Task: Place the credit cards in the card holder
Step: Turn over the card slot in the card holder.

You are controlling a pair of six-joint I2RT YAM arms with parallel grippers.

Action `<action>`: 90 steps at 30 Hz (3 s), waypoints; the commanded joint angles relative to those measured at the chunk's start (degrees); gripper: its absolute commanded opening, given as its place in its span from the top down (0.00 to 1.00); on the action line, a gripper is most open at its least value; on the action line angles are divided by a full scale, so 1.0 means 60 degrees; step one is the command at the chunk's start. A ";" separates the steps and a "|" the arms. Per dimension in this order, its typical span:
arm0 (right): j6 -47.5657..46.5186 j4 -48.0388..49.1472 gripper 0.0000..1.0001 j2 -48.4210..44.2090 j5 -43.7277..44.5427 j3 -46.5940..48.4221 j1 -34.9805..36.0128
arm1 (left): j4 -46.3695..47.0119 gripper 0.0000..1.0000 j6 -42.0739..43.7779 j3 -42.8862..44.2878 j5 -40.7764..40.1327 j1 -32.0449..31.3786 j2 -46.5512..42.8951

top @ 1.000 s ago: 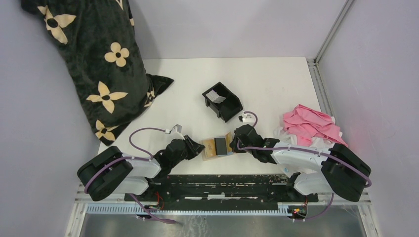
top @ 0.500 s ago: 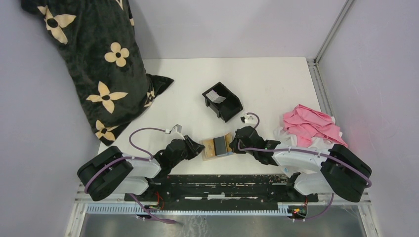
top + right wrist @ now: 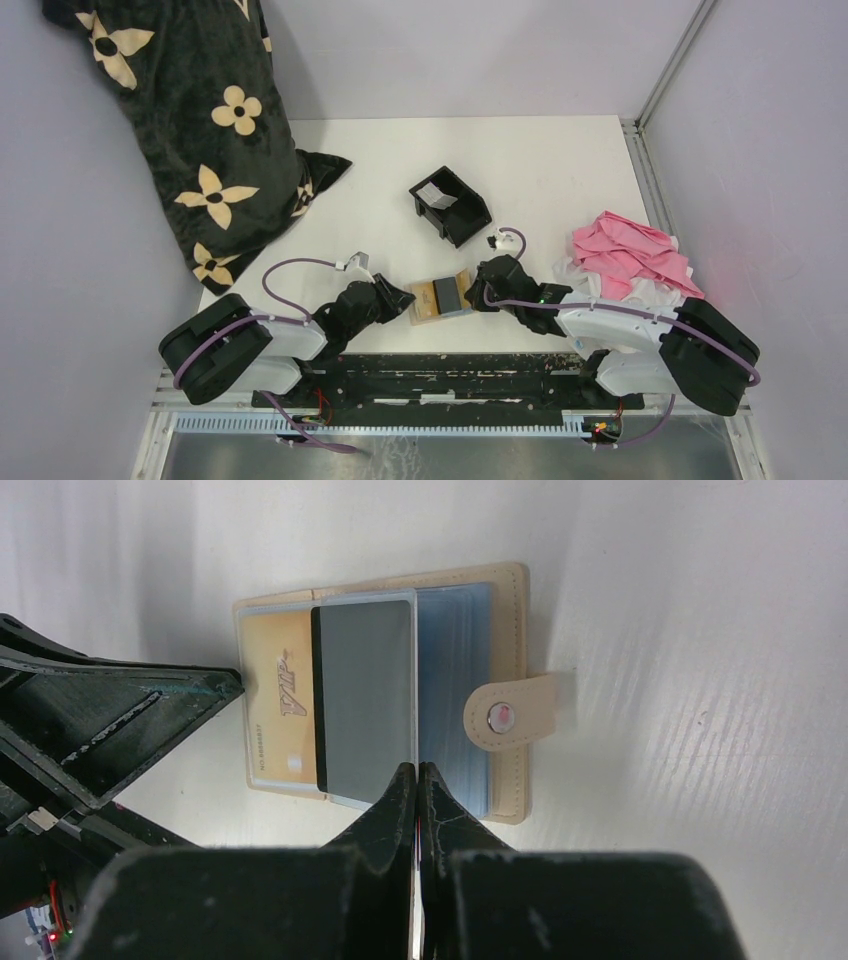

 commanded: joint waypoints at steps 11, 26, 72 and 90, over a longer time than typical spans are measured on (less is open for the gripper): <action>-0.0199 -0.0162 0.99 0.0092 0.0284 0.1094 0.0595 | -0.0281 0.70 -0.0220 0.0056 -0.0104 -0.0085 0.0133; -0.0354 -0.0205 0.99 0.1419 0.0767 0.2187 0.1633 | -0.0528 0.70 -0.0252 -0.0058 -0.0098 -0.0103 -0.0247; -0.0177 0.1527 0.99 0.1532 -0.0582 0.0738 0.0408 | -0.3106 0.71 -0.0214 0.0597 -0.0819 -0.0485 -0.1528; -0.0245 0.1805 0.99 0.1014 -0.1101 0.0478 0.0001 | -0.3258 0.71 -0.0251 0.0808 -0.0851 -0.0528 -0.1209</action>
